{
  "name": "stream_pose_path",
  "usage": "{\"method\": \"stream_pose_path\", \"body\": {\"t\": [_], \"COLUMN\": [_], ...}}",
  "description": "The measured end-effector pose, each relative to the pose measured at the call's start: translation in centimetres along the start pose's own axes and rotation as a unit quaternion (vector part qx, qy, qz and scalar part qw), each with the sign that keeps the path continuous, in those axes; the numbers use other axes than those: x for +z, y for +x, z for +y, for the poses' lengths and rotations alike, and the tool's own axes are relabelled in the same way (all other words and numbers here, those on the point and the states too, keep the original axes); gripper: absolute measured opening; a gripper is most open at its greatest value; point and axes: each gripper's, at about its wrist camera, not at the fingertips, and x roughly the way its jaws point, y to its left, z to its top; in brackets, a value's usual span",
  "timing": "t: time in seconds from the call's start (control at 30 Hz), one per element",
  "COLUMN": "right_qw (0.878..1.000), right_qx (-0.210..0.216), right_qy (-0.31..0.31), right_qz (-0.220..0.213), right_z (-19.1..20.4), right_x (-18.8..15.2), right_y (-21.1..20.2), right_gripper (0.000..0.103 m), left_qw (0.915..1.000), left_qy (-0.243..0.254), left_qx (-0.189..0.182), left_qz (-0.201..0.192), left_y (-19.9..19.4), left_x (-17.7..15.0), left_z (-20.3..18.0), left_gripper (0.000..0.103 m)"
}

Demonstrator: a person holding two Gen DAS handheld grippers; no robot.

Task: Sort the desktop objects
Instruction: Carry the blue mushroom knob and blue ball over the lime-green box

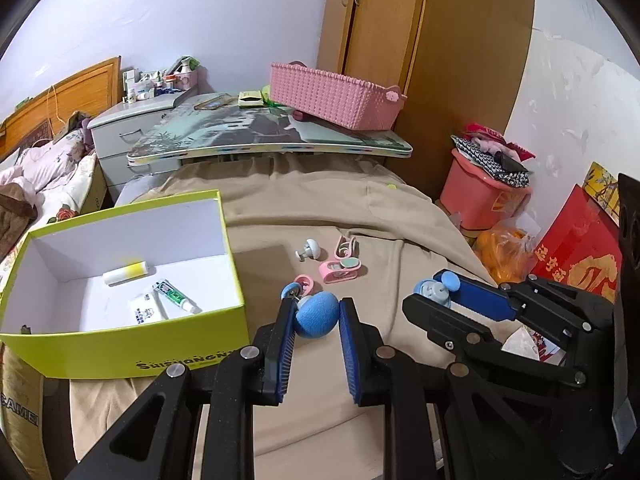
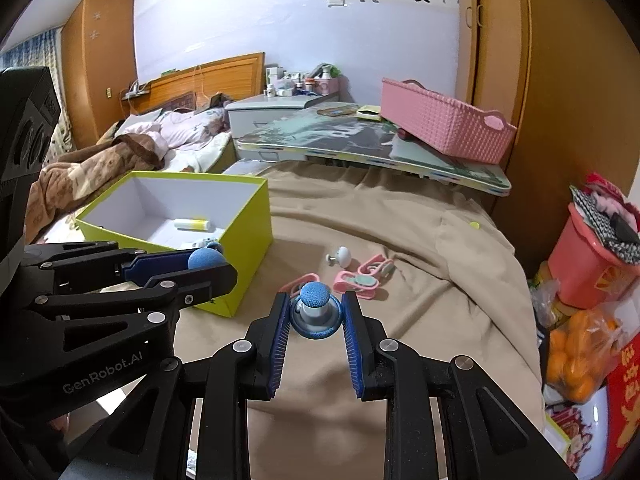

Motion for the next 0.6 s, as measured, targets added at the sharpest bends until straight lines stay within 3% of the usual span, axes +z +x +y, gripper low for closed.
{"method": "stream_pose_path", "body": {"t": [0.6], "right_qw": [0.999], "right_qx": [0.012], "right_qy": [-0.038], "right_qz": [-0.007], "right_z": [3.9], "right_x": [1.2], "right_y": [0.0], "right_gripper": [0.027], "left_qw": [0.9993], "left_qy": [-0.025], "left_qx": [0.017], "left_qz": [-0.02], "left_y": [-2.3], "left_x": [-0.5], "left_z": [3.1], "left_gripper": [0.023]}}
